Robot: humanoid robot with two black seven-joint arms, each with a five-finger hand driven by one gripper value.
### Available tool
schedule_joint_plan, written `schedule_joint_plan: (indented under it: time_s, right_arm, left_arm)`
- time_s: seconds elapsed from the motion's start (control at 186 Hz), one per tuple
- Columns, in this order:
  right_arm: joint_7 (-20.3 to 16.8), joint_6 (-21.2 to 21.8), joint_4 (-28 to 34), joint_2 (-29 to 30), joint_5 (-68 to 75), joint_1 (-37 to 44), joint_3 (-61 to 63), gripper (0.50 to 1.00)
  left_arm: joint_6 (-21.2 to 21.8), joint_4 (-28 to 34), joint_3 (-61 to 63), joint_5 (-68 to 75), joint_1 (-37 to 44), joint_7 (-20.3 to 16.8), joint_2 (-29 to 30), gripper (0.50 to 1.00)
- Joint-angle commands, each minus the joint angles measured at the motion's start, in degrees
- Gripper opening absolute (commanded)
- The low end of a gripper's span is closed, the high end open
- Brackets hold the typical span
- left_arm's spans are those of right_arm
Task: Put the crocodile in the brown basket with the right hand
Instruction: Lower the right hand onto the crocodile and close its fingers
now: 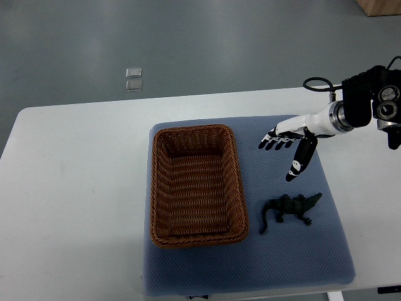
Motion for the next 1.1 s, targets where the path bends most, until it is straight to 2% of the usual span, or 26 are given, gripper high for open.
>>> schedule_joint_plan:
  time_s: [0.0, 0.124, 0.827, 1.096]
  right_arm:
    - [0.3, -2.0, 1.4, -1.1, 0.0, -1.2, 0.0, 0.924]
    - [1.8, -3.0, 1.5, -2.0, -0.1, -2.3, 0.1, 0.924]
    - [2.3, -4.1, 1.7, -3.4, -2.2, -13.2, 4.4, 0.924]
    - [3.4, -5.9, 1.7, -3.9, -4.0, -16.1, 4.6, 0.924]
  left_arm:
    - [0.0, -0.2, 0.1, 0.0, 0.0, 0.0, 0.0, 1.0]
    - [0.0, -0.5, 0.1, 0.1, -0.1, 0.0, 0.0, 1.0]
    - [0.0, -0.3, 0.1, 0.0, -0.1, 0.0, 0.0, 1.0]
    - [0.0, -0.3, 0.1, 0.0, -0.1, 0.0, 0.0, 1.0]
